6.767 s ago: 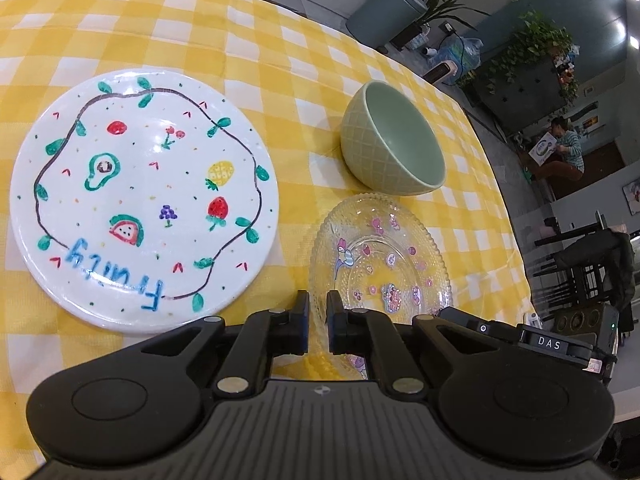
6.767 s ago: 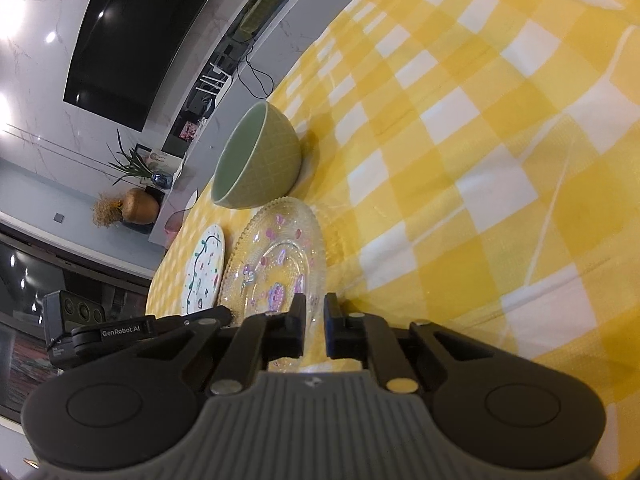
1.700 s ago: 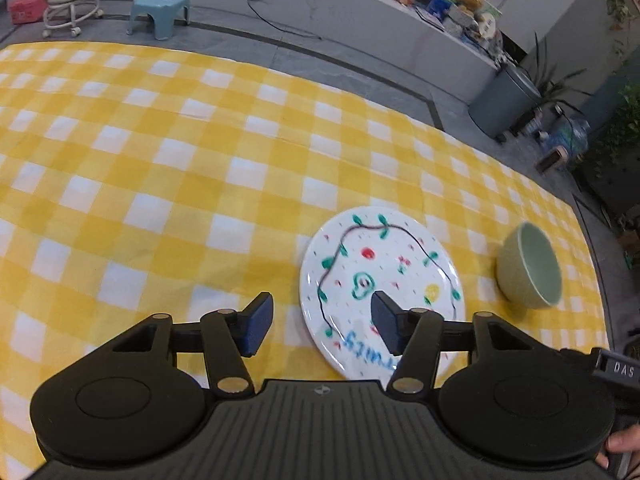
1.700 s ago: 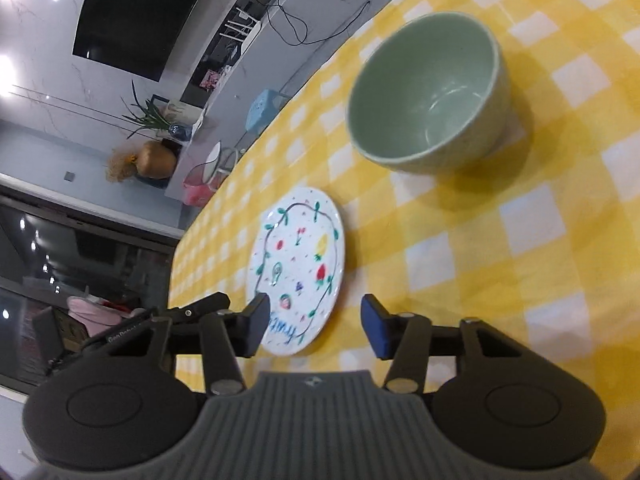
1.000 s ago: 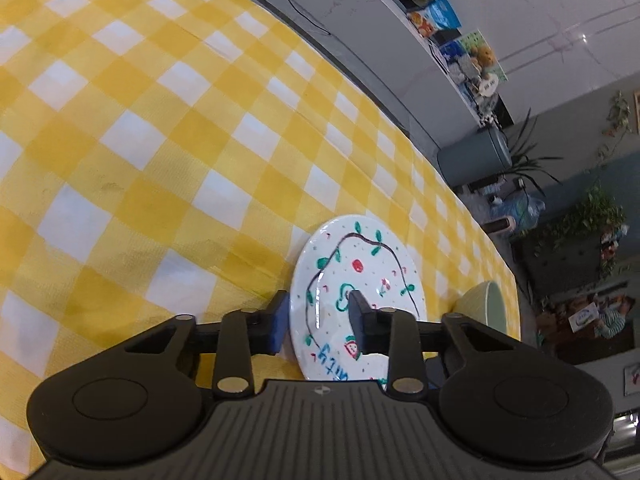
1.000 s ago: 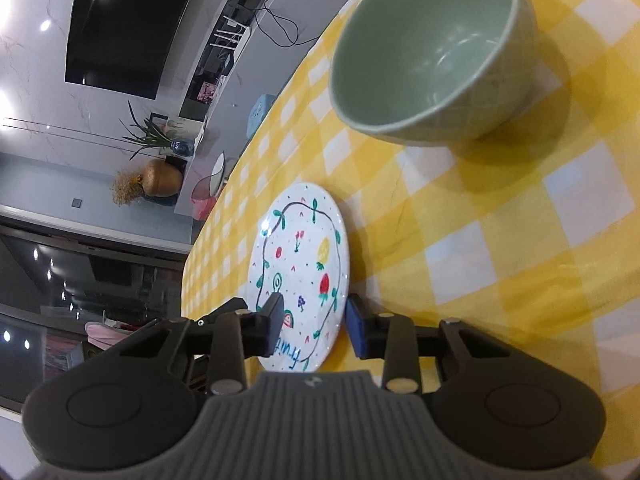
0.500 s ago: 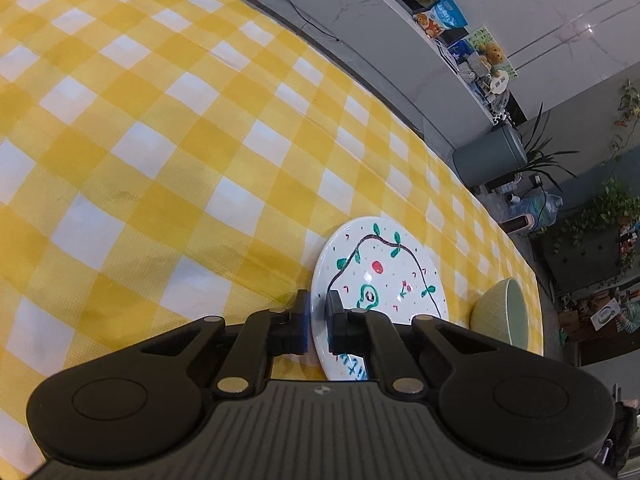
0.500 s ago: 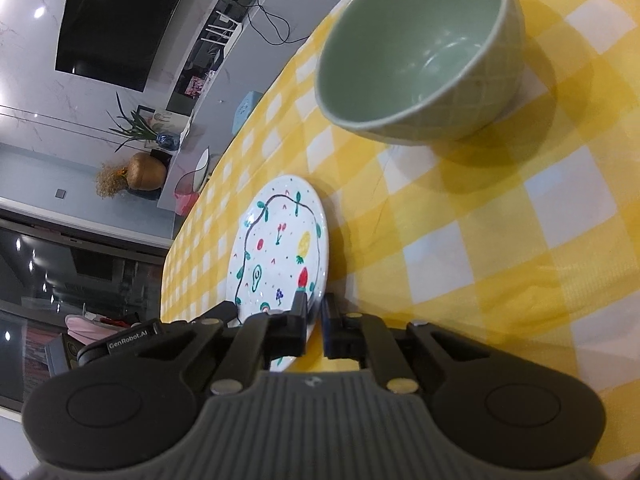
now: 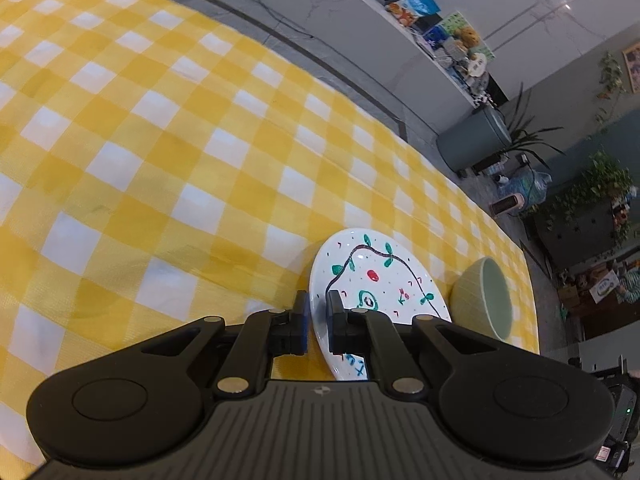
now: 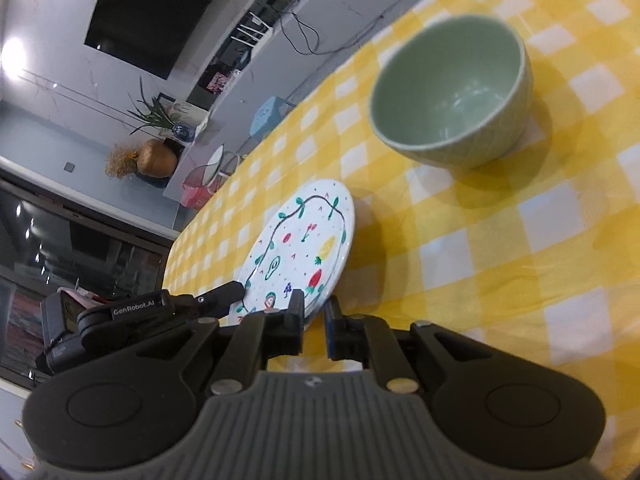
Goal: Organize plates and bowls
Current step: 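Lift the 'Fruity' plate with the left tool toward the glass plate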
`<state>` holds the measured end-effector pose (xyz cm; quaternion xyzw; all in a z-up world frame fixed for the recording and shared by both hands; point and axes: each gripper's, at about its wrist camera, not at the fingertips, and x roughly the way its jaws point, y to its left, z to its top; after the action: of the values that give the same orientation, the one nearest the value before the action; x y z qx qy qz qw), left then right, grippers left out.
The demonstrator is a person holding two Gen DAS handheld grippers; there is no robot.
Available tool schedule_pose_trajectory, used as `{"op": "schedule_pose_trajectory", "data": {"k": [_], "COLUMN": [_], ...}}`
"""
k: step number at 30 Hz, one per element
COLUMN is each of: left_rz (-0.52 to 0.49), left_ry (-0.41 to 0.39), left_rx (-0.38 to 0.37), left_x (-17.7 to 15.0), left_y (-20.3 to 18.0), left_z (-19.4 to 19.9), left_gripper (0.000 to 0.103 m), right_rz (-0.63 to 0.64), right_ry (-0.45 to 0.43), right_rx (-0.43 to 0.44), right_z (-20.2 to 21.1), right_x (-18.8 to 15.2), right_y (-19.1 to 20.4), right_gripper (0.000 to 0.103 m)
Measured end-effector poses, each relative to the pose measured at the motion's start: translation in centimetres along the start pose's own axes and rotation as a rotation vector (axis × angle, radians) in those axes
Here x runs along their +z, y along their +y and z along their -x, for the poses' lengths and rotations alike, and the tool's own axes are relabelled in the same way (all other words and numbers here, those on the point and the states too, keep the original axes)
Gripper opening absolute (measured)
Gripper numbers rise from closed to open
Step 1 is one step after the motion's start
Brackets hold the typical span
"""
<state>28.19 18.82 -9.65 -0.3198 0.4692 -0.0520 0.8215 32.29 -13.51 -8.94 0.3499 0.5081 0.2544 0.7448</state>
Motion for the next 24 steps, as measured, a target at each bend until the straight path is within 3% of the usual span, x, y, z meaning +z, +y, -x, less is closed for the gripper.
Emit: {"op": "schedule_pose_trajectory", "data": {"k": [12,24], "left_rz": [-0.096,-0.237], "left_ry": [0.001,0.078], "left_rx": [-0.103,-0.209], "left_x": [-0.8,-3.3], "left_y": [-3.7,-9.1], "left_z": [1.6,1.8], "left_gripper": [0.009,0.009], "right_rz": [0.081,0.074], "right_ry": [-0.089,-0.168], "right_rx": [0.036,0.004], "right_z": [4.9,12.6], "right_x": [-0.8,-3.2], "right_y": [0.6,-0.4], "right_gripper": [0.008,0.008]}}
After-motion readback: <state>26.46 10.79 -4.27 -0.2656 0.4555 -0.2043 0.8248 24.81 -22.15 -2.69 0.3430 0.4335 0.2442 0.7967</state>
